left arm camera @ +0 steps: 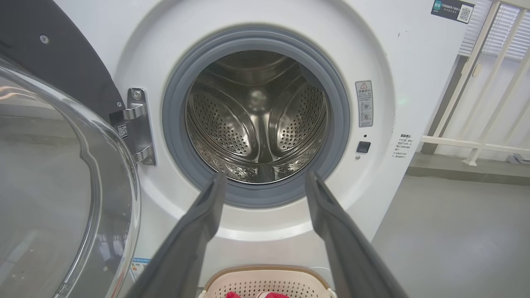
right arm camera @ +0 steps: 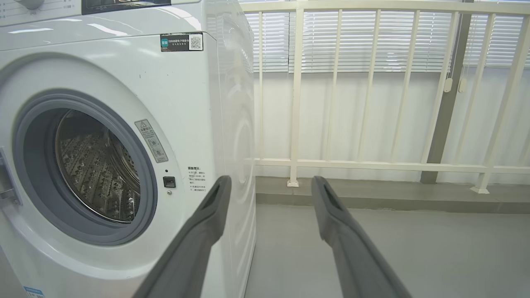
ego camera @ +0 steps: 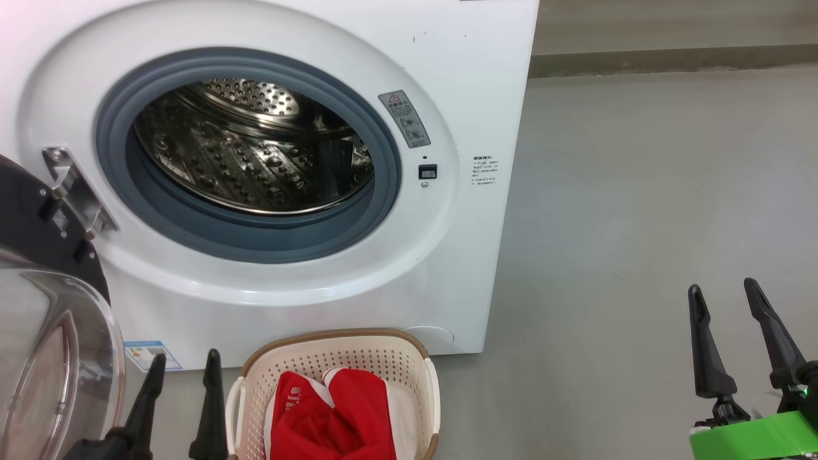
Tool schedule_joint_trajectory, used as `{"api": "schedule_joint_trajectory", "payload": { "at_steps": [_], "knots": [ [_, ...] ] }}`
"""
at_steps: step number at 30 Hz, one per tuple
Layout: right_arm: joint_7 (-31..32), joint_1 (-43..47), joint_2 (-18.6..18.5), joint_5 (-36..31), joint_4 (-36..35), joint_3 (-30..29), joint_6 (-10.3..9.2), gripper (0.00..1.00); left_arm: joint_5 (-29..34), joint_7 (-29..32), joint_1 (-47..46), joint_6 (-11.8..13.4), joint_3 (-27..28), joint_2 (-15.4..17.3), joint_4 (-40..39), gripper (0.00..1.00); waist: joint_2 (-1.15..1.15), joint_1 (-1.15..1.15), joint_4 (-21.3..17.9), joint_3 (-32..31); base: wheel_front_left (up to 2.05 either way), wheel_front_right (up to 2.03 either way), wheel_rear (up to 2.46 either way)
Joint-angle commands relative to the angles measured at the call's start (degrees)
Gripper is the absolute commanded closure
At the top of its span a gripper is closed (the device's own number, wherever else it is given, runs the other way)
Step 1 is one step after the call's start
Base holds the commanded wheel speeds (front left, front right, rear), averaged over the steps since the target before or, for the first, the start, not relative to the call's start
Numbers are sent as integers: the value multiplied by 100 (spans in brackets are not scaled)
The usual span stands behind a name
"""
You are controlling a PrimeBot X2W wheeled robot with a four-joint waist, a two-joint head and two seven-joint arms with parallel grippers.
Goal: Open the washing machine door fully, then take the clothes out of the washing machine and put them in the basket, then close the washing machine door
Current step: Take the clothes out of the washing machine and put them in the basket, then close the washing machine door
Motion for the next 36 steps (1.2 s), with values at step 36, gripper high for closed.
{"api": "schedule_joint_trajectory", "payload": {
  "at_steps": [36],
  "knots": [
    [-36,68,50,-23,-83,30,20,0,-219,109,89,35,264,314,-407,0,0,0,39,-77,-85,85,0]
  ]
}}
